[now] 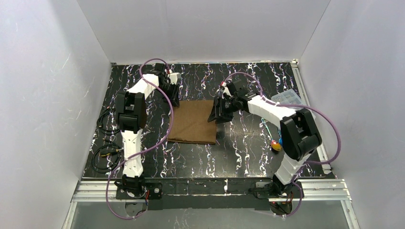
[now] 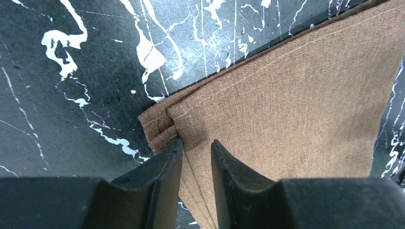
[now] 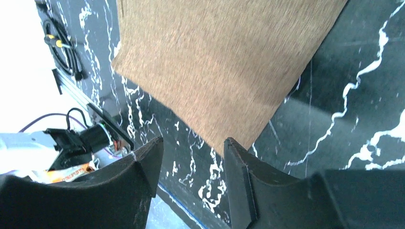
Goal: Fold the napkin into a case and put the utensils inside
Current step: Smooth out the square-folded napkin at the center of the board, then pick up the top corner of the square folded napkin from the center of the board, then fold the top corner of the square-folded napkin at the center of the board.
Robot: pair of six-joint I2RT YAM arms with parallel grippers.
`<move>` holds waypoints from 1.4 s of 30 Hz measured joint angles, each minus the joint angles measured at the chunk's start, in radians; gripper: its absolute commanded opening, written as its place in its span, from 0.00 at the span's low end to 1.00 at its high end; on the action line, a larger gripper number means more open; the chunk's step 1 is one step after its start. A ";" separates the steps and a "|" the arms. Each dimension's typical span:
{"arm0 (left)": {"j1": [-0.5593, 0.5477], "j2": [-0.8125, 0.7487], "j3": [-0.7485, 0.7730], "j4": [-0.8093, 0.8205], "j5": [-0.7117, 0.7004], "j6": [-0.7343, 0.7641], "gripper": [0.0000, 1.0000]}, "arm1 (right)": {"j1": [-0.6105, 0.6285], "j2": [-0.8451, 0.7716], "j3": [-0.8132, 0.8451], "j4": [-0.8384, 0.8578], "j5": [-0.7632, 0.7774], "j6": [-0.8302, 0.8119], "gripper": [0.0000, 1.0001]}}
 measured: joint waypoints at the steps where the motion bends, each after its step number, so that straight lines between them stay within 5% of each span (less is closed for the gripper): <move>1: -0.001 0.000 0.000 0.001 -0.003 -0.003 0.21 | -0.004 0.014 0.003 0.019 -0.004 0.007 0.56; 15: -0.002 0.000 -0.008 0.050 -0.006 -0.045 0.00 | -0.010 0.249 0.006 0.226 -0.037 0.095 0.48; 31: -0.012 -0.172 -0.088 0.086 0.068 -0.047 0.00 | -0.011 0.266 0.006 0.270 -0.053 0.109 0.50; 42: -0.091 -0.328 -0.201 0.071 0.125 0.057 0.00 | -0.031 0.249 -0.027 0.328 -0.093 0.154 0.62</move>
